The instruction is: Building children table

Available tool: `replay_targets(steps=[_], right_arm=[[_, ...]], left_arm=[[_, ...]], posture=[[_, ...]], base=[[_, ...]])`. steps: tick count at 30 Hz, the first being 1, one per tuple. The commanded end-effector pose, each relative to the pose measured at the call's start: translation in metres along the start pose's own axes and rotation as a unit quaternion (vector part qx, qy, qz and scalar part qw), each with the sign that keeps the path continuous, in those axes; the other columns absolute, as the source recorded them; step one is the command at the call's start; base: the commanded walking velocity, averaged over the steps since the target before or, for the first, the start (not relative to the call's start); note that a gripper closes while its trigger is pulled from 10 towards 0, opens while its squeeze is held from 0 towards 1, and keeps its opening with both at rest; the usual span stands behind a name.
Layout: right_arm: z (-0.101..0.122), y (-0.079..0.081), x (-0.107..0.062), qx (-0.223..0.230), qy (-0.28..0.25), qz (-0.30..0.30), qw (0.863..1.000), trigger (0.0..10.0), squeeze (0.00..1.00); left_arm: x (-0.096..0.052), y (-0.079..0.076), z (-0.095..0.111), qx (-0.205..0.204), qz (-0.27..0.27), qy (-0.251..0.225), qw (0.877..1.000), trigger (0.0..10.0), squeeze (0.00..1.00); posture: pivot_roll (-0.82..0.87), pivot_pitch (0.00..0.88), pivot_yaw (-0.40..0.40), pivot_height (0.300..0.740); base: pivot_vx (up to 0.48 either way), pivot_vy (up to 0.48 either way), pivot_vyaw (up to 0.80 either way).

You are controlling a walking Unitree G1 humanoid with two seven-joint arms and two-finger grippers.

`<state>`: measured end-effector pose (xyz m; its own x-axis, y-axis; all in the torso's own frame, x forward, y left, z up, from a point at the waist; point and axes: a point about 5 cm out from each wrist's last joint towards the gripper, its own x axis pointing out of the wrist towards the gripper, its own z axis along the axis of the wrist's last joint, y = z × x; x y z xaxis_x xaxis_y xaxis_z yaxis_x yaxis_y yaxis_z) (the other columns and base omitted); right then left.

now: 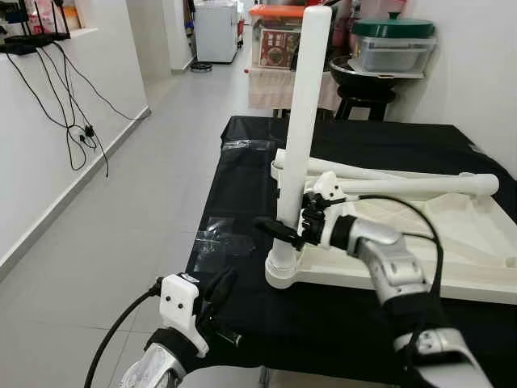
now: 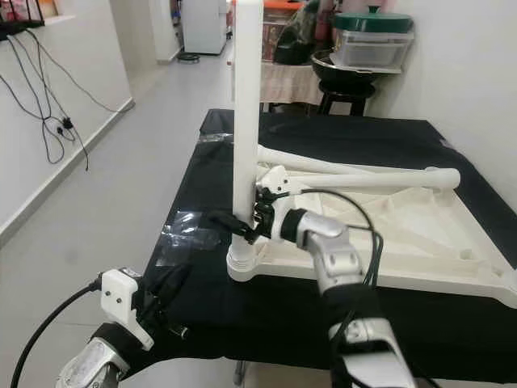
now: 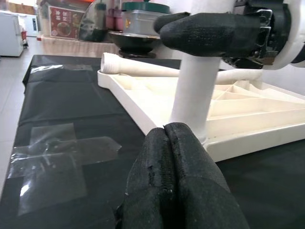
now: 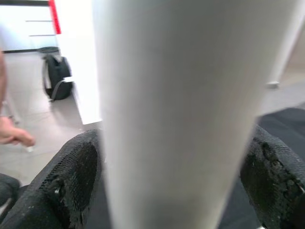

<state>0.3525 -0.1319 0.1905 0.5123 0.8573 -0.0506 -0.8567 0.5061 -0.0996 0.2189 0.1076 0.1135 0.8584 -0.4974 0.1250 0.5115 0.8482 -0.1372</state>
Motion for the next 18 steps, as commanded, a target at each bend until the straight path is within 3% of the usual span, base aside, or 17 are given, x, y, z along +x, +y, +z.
replay_targets(steps=[1, 2, 3, 4, 5, 10, 18], right_arm=[[-0.003, 0.001, 0.002, 0.005, 0.01, 0.034, 0.999, 10.0, 0.0], [-0.003, -0.001, 0.002, 0.01, 0.015, 0.053, 0.998, 10.0, 0.0], [-0.003, -0.003, 0.001, 0.014, 0.019, 0.068, 0.997, 8.4, 0.0], [-0.003, -0.003, 0.001, 0.014, 0.019, 0.068, 0.997, 8.4, 0.0], [-0.004, -0.006, 0.001, 0.019, 0.023, 0.07, 0.997, 0.0, 0.0], [-0.011, -0.013, -0.002, 0.041, 0.024, 0.066, 0.997, 0.0, 0.0], [-0.03, -0.01, -0.01, 0.045, 0.022, 0.029, 0.998, 0.0, 0.0]], left_arm=[[0.0, 0.002, -0.002, 0.004, 0.002, 0.003, 1.0, 10.0, 0.0], [0.0, 0.002, -0.002, 0.005, 0.002, 0.004, 1.0, 10.0, 0.0], [0.0, 0.002, -0.003, 0.005, 0.002, 0.004, 1.0, 10.0, 0.0], [0.0, 0.002, -0.003, 0.005, 0.002, 0.004, 1.0, 10.0, 0.0], [0.0, 0.002, -0.003, 0.006, 0.003, 0.004, 1.0, 10.0, 0.0], [0.0, 0.001, -0.003, 0.006, 0.003, 0.004, 1.0, 10.0, 0.0], [-0.001, -0.002, -0.004, 0.005, 0.001, 0.004, 1.0, 10.0, 0.0]], posture=[[0.06, 0.0, -0.041, 0.74], [0.06, 0.0, -0.041, 0.74], [0.07, 0.0, -0.044, 0.74], [0.07, 0.0, -0.044, 0.74], [0.07, 0.0, -0.045, 0.74], [0.07, 0.0, -0.047, 0.74], [0.07, 0.0, -0.047, 0.74]], base=[[0.0, 0.0, 0.0], [0.0, 0.0, 0.0], [0.0, 0.0, 0.0], [0.0, 0.0, 0.0], [0.0, 0.0, 0.0], [0.0, 0.0, 0.0], [0.0, 0.0, 0.0]])
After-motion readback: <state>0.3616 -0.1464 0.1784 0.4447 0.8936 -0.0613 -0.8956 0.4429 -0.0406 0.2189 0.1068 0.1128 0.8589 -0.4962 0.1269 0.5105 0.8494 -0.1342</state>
